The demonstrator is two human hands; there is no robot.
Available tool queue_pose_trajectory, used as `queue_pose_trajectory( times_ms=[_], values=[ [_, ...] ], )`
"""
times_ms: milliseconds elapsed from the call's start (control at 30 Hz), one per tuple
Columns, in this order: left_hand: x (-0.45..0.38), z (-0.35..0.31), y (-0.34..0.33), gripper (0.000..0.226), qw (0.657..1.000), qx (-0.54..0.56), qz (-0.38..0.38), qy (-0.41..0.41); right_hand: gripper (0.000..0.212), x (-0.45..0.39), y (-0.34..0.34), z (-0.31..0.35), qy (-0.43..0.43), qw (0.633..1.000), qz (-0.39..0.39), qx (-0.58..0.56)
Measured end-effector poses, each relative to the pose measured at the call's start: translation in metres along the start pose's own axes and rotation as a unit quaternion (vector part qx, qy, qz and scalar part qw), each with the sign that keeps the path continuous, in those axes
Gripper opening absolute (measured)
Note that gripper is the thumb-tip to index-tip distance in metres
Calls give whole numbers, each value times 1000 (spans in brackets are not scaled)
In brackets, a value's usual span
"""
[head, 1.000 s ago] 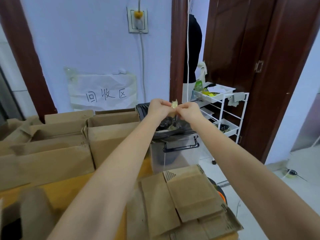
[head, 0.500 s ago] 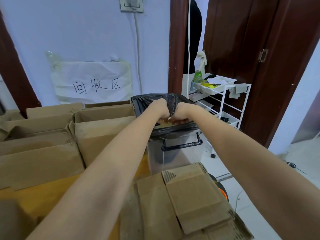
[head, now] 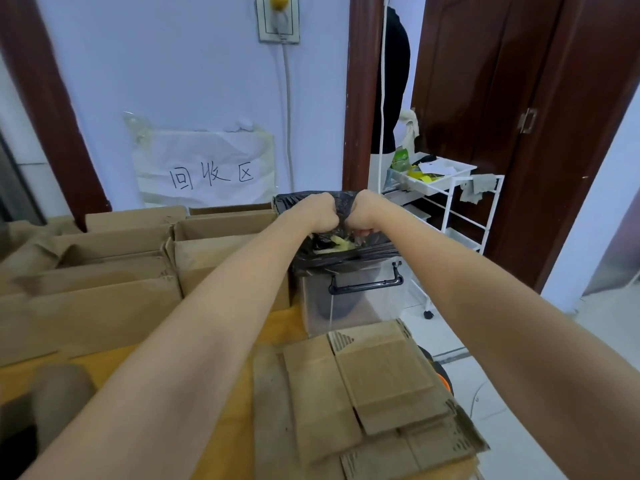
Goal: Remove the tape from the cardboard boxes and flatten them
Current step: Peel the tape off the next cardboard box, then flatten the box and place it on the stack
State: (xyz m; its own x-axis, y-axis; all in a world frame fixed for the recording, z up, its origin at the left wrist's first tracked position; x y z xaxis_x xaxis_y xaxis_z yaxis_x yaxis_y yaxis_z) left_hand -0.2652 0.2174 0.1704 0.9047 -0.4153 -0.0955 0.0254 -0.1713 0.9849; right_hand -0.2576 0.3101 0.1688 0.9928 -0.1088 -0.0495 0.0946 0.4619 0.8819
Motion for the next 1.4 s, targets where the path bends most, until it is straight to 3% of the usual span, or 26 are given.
queue_pose_trajectory(
  times_ms=[233,367,567,867,1033,1200,1400],
  values=[
    [73,15,40,12,998,-55,-15,22,23,62,15,67,65,997,-27,-6],
    [126,33,56,25,995,-82,-22,45,29,108,3,108,116,992,-37,14],
    [203,85,68,11,990,-101,-17,100,33,167,-39,166,176,984,7,37],
    [312,173,47,28,984,-91,-5,153,28,229,-121,236,225,971,71,49],
    [348,197,38,31,984,-91,-39,146,17,252,-151,262,251,963,84,55],
    [364,217,18,35,988,-66,-44,133,38,263,-175,270,268,954,76,109],
    [377,225,-13,47,988,-67,-56,130,43,265,-197,262,274,950,76,126]
  ],
)
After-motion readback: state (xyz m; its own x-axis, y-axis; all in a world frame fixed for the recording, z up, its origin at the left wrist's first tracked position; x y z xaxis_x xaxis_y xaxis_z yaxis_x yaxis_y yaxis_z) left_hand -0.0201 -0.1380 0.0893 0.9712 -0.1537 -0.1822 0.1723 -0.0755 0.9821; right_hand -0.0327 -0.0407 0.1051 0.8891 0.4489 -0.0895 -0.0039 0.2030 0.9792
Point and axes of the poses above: each hand's wrist, its own x-axis away from the middle knuckle, its own y-axis out of the back of the hand, z = x × y, the point moved 8 cm from there along -x, towards the middle knuckle, and after that the axes turned 10 degrees about -x, right-handed, at the moved point
